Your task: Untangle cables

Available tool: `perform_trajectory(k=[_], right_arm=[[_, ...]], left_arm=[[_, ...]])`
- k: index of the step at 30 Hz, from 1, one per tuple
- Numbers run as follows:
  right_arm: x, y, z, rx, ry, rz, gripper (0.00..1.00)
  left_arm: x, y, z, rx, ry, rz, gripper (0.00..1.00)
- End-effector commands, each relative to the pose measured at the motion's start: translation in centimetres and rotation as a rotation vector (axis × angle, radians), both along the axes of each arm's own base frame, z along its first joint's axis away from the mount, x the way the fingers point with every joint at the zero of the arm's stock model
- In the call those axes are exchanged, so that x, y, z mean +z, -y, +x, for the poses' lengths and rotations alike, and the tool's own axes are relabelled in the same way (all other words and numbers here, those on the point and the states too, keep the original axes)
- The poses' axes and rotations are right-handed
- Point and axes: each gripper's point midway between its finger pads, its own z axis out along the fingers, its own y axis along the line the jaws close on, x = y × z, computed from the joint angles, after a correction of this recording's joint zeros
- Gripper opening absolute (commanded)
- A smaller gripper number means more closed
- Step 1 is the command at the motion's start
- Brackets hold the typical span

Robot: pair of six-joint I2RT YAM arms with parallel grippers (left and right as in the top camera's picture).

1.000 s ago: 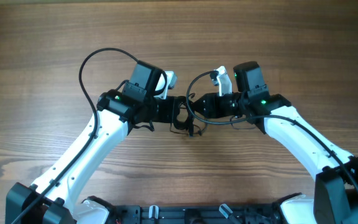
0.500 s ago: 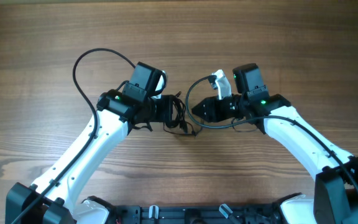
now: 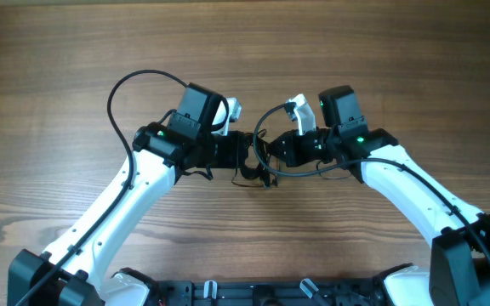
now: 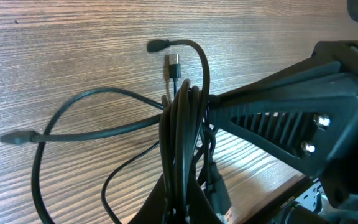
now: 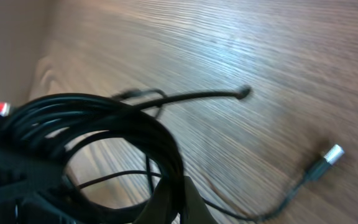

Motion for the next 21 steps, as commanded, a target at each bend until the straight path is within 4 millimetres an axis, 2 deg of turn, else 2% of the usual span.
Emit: perform_trajectory(k=[1,3,5,7,10,12,17,19,20,21], right_arm=[[-3.3,4.0,1.6,-0.331,-0.141,-0.201,0.04],[-5.4,7.9,1.0,-0.581,-0.252,-0.359,0.04],[-6.4,10.8,0.0,-0.727,-0.3,-0.485,0.05],[-6.9,13.4,-1.2,-0.793,-0.308,-0.614,0.05],[-7.1,15.8,-2.5,-0.844,-0.317,-0.74,0.1],[-7.1,15.9,-2.7,-0.84,-0.315,-0.752,0.12],[-7.1,16.0,-2.7,-0.88,-0.331,-0.74,0.31],[-7.1,15.8,-2.4,-0.891,-0.332,-0.72,0.45],[-7.0,14.6,-1.7,-0.833,-0.314,-0.67,0.61],[-6.8,12.8,-1.0,-0.689,-0.272,-0.611,0.64]], left_arm=[[-0.3,-0.4,0.0,-0.005,0.001,0.021,0.04],[-0.8,-1.2,0.2,0.016,0.003,0.065,0.04],[-1.0,-1.7,0.2,0.028,0.0,0.088,0.04],[-1.0,-2.0,0.4,0.039,-0.003,0.089,0.04],[-1.0,-2.7,0.8,0.064,-0.004,0.088,0.04],[-1.0,-3.0,1.0,0.076,-0.005,0.088,0.04],[-1.0,-4.0,1.6,0.107,-0.007,0.088,0.04],[-1.0,-4.2,1.8,0.117,-0.009,0.084,0.04],[-0.8,-4.1,1.7,0.113,-0.017,0.063,0.04],[-0.7,-3.7,1.5,0.101,-0.023,0.045,0.04]])
